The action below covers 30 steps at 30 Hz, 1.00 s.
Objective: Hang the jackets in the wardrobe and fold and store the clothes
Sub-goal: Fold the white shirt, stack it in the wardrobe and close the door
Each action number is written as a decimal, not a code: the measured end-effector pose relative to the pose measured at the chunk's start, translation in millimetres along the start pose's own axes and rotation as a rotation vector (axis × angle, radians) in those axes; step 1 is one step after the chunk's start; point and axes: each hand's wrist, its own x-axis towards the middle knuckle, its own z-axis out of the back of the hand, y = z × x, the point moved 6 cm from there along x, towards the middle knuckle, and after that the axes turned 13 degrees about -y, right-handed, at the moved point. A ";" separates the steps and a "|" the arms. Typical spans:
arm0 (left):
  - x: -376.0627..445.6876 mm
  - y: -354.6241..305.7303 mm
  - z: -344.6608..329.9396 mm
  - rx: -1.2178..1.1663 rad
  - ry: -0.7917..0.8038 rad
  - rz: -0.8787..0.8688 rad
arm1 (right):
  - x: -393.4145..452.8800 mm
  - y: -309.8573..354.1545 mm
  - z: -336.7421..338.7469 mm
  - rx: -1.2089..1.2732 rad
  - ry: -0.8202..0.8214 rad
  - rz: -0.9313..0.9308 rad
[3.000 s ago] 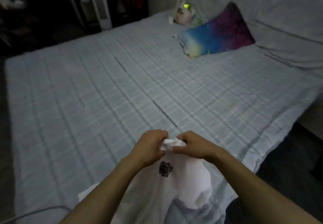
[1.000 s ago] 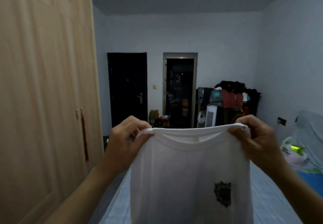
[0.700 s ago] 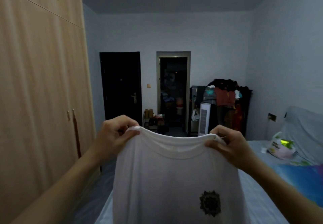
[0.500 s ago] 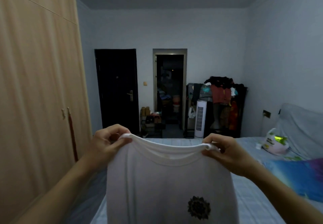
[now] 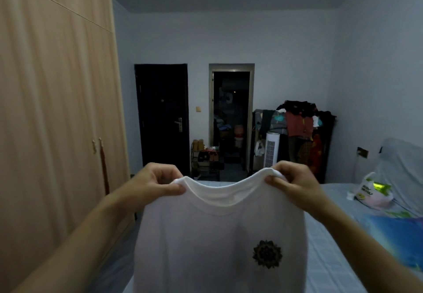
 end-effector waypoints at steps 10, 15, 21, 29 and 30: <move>24.4 67.3 -51.6 0.120 -0.604 0.310 | -10.5 -49.3 -91.1 -0.071 -0.209 -0.436; -2.3 54.9 -83.4 0.012 -0.522 0.291 | -42.9 -18.7 -121.4 0.081 -0.108 -0.407; -24.6 52.7 -94.4 -0.118 -0.473 0.282 | -63.3 -3.6 -127.1 0.150 -0.048 -0.362; -43.5 60.5 -95.1 -0.125 -0.220 0.296 | -76.7 -9.4 -128.5 0.052 -0.006 -0.258; -44.2 65.1 -88.2 -0.034 -0.260 0.244 | -77.6 -11.4 -128.5 0.028 0.004 -0.249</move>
